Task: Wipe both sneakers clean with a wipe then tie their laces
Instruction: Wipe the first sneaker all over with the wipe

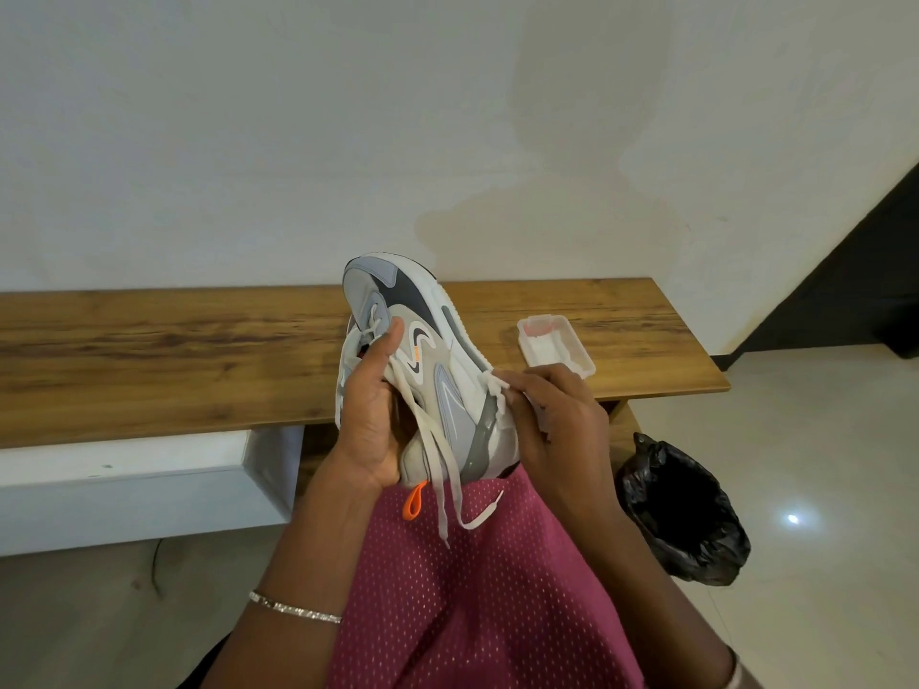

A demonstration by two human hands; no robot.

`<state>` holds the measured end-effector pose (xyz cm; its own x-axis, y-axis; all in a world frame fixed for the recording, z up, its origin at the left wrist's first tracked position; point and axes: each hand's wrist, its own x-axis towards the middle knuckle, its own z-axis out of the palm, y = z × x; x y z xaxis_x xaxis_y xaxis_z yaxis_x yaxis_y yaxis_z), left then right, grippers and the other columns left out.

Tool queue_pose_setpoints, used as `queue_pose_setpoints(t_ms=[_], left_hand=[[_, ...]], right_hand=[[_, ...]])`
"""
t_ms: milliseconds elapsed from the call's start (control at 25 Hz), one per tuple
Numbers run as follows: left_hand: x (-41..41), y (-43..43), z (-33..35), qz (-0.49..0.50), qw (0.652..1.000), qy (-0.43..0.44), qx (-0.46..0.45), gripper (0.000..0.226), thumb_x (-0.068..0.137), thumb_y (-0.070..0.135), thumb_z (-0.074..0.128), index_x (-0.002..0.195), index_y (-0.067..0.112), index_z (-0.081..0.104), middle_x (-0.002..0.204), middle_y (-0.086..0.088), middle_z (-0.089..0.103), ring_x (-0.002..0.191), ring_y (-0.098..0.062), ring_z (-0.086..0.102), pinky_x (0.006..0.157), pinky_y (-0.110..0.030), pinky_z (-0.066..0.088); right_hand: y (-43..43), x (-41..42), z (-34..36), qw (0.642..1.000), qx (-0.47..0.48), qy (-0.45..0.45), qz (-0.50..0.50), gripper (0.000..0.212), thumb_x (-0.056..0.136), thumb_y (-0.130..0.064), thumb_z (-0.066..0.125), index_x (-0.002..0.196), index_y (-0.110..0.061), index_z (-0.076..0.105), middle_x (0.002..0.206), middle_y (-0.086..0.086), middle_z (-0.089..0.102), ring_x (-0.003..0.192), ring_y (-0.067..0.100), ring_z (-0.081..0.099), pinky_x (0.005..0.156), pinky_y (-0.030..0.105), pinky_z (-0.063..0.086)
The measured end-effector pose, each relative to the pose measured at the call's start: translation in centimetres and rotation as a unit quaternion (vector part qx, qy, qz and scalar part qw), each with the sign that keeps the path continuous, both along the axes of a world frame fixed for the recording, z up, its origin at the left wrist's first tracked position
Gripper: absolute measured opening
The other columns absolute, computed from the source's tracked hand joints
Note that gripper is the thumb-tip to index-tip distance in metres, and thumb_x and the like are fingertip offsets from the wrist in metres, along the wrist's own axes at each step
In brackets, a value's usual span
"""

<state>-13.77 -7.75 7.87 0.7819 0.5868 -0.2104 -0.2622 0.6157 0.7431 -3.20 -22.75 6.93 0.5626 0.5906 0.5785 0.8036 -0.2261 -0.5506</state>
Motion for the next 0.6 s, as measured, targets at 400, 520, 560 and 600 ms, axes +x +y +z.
queue_pose_setpoints(t_ms=[400,520,560,600], left_hand=[[0.7,-0.5,0.2,-0.031,1.000,0.000,-0.003,0.077,0.083,0.067,0.066,0.141,0.017,0.057,0.132,-0.026,0.057,0.126,-0.044,0.053,0.111,-0.065,0.037],[1.0,-1.8,0.5,-0.074,0.997,0.005,-0.027,0.084,0.079,0.073,0.066,0.136,0.013,0.061,0.119,-0.021,0.059,0.113,-0.039,0.056,0.112,-0.059,0.039],[1.0,-2.2,0.7,-0.084,0.996,-0.006,-0.038,0.080,0.080,0.073,0.065,0.133,0.012,0.064,0.115,-0.020,0.062,0.109,-0.035,0.060,0.107,-0.054,0.045],[1.0,-2.4,0.7,-0.089,0.995,-0.020,-0.046,0.075,0.083,0.071,0.063,0.128,0.013,0.067,0.112,-0.017,0.066,0.106,-0.031,0.064,0.101,-0.049,0.048]], right_hand=[[-2.2,-2.5,-0.7,0.998,0.029,-0.053,0.014,0.023,0.093,-0.015,0.061,0.111,-0.009,0.074,0.103,0.001,0.065,0.095,0.014,0.059,0.076,0.025,0.050],[0.0,-2.9,0.6,0.997,0.026,-0.063,0.033,0.020,0.093,-0.013,0.062,0.110,-0.011,0.073,0.101,0.003,0.067,0.094,0.015,0.059,0.077,0.024,0.048],[0.7,-2.7,1.1,0.997,0.023,-0.056,0.037,0.019,0.093,-0.011,0.064,0.110,-0.012,0.073,0.102,0.003,0.067,0.095,0.015,0.059,0.077,0.024,0.049],[1.2,-2.4,1.4,0.998,0.019,-0.049,0.037,0.019,0.093,-0.009,0.065,0.110,-0.011,0.073,0.102,0.003,0.068,0.096,0.015,0.060,0.078,0.025,0.050]])
